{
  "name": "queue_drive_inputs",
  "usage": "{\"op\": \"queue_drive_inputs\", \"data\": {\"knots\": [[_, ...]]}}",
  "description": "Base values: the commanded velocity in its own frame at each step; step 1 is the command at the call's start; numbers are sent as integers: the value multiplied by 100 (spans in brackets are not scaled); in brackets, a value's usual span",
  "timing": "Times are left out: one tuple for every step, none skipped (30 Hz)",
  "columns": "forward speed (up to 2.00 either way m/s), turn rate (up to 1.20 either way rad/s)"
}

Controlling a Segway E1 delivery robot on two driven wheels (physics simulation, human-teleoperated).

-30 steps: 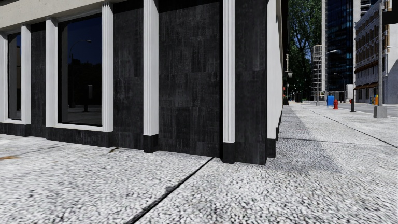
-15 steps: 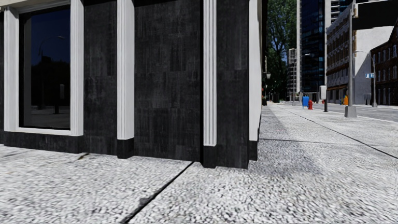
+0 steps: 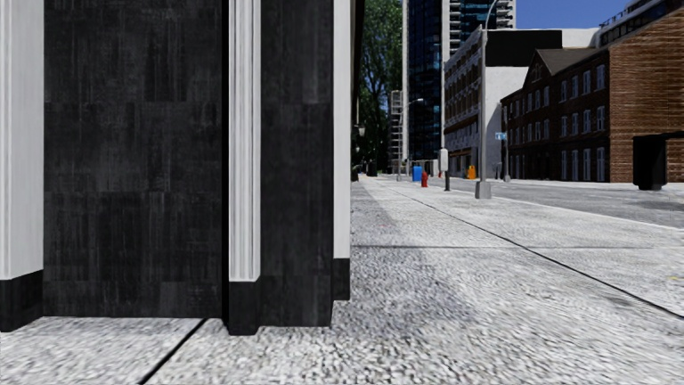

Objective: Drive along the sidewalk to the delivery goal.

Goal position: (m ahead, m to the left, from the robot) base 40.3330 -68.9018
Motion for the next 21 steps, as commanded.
{"op": "queue_drive_inputs", "data": {"knots": [[134, -82], [134, -82], [134, -82], [134, -82], [134, -83], [134, -83], [134, -84], [134, -85], [134, -85], [134, -85], [134, -85], [134, -86], [134, -86], [134, -86], [134, -86], [134, -86], [134, -86], [134, -86], [134, -86], [134, -86], [134, -86]]}}
